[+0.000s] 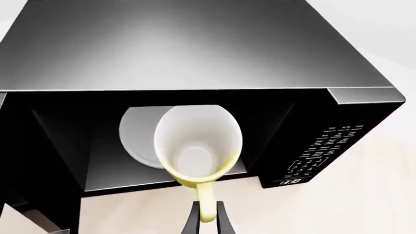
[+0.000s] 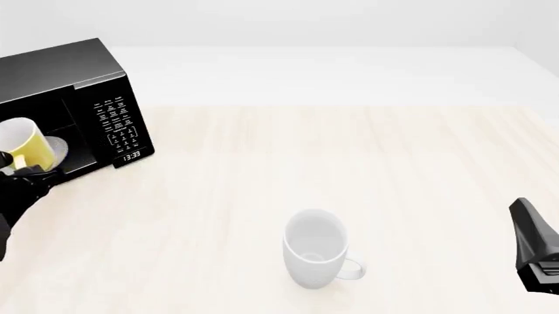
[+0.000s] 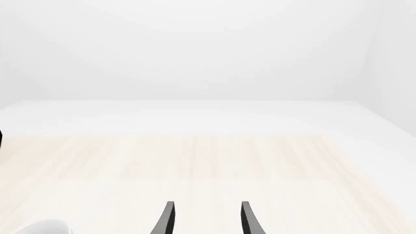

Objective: Put the yellow and white mug in the microwave and close it.

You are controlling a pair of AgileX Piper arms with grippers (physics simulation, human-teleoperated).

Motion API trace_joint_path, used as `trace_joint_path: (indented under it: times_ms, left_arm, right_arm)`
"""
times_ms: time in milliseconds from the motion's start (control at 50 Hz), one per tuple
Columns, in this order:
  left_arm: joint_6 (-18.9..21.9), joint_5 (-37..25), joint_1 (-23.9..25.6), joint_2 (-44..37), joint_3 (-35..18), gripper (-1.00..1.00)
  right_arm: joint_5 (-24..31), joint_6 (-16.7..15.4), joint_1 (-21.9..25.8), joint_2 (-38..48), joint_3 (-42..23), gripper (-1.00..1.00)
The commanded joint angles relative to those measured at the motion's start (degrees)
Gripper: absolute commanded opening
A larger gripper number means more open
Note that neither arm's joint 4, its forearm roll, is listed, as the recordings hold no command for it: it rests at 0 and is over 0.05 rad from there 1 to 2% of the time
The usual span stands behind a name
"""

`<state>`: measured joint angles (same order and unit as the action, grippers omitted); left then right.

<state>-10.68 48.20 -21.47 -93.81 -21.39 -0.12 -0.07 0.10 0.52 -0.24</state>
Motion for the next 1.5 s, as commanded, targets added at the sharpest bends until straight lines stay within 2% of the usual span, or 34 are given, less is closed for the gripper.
trace_joint_path:
  times_ms: [20,800,1280,1500]
  left_arm:
    - [0.4,-0.2,-0.8,0.0,-1.3,-1.0]
    - [0.0,-3.0,-3.3,-5.1,-10.5,-1.0]
    - [0.5,-3.2,-5.9,-9.0,-13.0,-1.0]
    - [-0.3,-3.8,-4.9,-12.7,-15.0,-1.0]
  right_arm:
    - [0.0,0.0,0.0,0.0,0.0,1.0]
    - [0.0,-0.1,0.1,0.0,0.0,1.0]
    - [0.0,0.0,0.0,0.0,0.0,1.0]
    - [0.0,0.0,0.0,0.0,0.0,1.0]
